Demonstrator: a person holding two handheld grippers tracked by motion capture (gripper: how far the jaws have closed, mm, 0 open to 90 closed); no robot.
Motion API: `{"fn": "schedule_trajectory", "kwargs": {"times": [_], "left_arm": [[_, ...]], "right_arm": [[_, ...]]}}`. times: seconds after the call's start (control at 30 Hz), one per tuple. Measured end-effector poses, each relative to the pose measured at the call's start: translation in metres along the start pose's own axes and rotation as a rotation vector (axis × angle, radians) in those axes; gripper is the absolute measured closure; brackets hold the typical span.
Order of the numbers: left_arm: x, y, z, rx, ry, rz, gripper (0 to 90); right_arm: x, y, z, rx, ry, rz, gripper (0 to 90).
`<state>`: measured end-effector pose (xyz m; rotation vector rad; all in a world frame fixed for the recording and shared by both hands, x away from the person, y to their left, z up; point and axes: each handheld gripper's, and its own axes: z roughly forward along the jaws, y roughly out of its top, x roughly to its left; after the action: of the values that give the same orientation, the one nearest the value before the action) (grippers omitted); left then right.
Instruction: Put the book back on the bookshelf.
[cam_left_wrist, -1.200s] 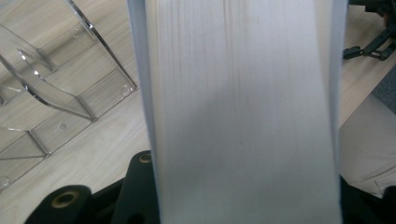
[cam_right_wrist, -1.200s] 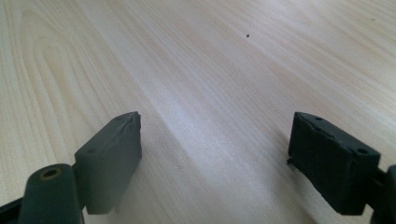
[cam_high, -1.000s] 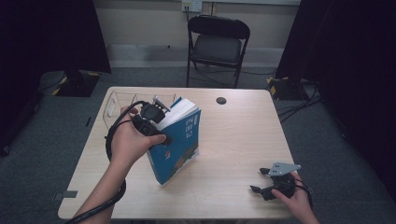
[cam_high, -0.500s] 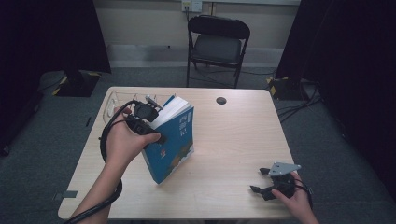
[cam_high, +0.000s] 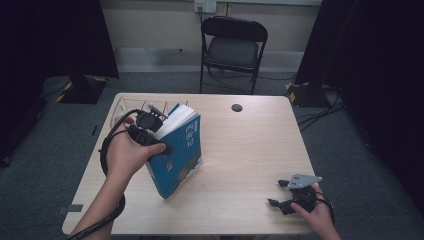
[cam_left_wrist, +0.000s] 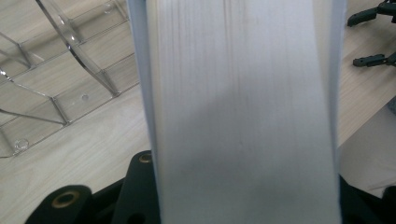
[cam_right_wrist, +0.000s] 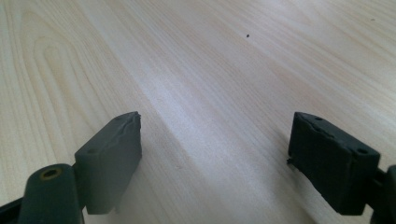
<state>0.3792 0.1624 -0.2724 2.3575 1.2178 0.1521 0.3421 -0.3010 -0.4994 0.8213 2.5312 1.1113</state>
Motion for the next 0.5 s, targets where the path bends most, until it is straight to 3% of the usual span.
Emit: {"fn": "schedule_trajectory", "kwargs": {"times": [0.5], "left_arm": [[0.016,-0.016,-0.013,0.003,0.022,-0.038,62.0]], "right_arm": [[0.0,0.0,0.0,0.0,0.0,0.0,16.9]]}}
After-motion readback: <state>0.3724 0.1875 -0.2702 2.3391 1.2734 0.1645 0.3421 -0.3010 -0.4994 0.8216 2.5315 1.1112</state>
